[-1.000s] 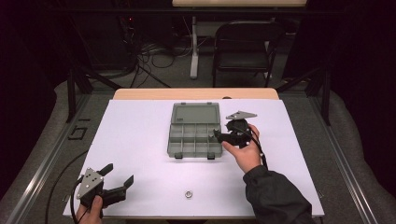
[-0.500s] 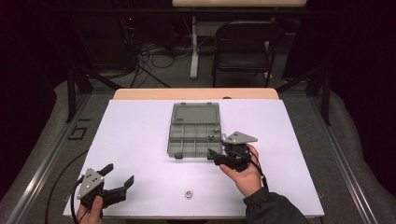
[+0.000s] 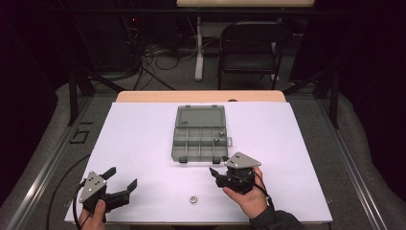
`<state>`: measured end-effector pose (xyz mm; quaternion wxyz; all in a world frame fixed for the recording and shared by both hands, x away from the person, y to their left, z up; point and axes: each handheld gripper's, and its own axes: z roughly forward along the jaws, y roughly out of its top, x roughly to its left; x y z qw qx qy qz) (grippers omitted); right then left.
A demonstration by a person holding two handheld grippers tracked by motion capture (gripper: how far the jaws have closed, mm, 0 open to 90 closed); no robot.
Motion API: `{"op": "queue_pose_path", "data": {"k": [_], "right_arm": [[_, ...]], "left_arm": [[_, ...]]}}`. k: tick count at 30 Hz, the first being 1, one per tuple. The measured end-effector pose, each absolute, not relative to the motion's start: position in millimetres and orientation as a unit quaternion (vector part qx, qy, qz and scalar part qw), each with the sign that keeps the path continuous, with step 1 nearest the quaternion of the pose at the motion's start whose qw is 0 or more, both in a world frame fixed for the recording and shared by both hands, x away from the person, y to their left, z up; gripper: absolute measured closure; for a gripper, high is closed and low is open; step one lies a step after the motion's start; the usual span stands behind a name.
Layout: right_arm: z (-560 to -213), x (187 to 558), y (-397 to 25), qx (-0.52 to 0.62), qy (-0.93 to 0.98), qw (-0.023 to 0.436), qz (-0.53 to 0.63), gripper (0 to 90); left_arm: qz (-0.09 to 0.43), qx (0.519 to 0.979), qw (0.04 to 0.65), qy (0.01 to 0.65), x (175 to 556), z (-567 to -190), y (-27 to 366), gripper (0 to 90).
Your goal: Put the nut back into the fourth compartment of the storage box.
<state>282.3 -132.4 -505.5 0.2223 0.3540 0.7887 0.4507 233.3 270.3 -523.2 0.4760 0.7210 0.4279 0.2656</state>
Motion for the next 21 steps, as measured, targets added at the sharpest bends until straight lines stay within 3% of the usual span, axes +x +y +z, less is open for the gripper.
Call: {"op": "queue_pose_path", "data": {"k": [11, 21], "right_arm": [[-520, 267, -116, 0.331, 0.812, 0.179, 0.446, 42.6], [-528, 260, -95, 0.298, 0.835, 0.145, 0.439, 51.4]], "left_arm": [[0.263, 0.727, 0.476, 0.419, 233, -522, 267, 12.7], [0.265, 0.726, 0.477, 0.418, 230, -522, 269, 12.6]]}}
